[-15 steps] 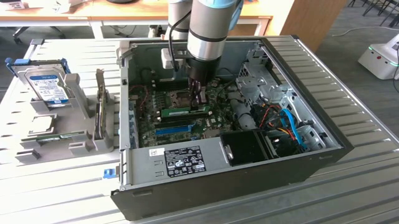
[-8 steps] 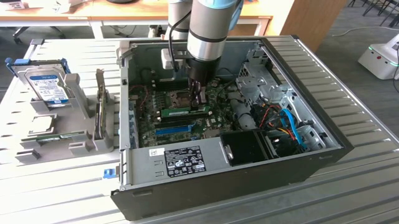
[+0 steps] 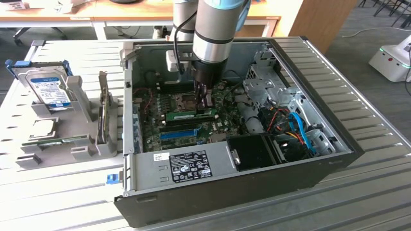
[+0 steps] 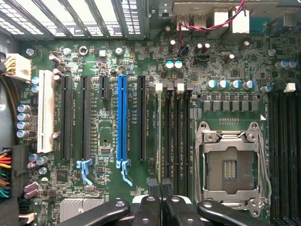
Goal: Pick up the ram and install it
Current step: 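Insert the ram into the slot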
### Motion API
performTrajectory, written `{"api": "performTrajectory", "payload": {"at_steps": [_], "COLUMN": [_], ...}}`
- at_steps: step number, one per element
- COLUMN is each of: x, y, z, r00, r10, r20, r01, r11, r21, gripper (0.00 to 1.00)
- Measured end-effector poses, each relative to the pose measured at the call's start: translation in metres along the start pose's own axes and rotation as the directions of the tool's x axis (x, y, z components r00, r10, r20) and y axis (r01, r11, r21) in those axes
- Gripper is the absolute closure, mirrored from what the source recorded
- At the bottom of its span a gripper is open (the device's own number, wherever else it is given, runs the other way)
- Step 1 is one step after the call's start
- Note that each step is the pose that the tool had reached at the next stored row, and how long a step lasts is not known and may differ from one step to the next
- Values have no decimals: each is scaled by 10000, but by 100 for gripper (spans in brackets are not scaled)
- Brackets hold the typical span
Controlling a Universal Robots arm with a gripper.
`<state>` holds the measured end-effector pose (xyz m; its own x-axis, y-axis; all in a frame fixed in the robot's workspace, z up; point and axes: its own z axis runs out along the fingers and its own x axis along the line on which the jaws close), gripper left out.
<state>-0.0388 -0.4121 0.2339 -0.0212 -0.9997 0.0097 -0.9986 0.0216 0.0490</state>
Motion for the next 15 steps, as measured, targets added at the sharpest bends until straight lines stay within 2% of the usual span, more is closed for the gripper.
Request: {"api": "performTrajectory", "payload": {"at_steps": [15], "x": [0], "y": [-5], "z": [-1], "r00": [10000], "r10": [-44], "r20": [-9], "r01": [44], "r11": [10000], "r21": [-1], "gripper": [88]}}
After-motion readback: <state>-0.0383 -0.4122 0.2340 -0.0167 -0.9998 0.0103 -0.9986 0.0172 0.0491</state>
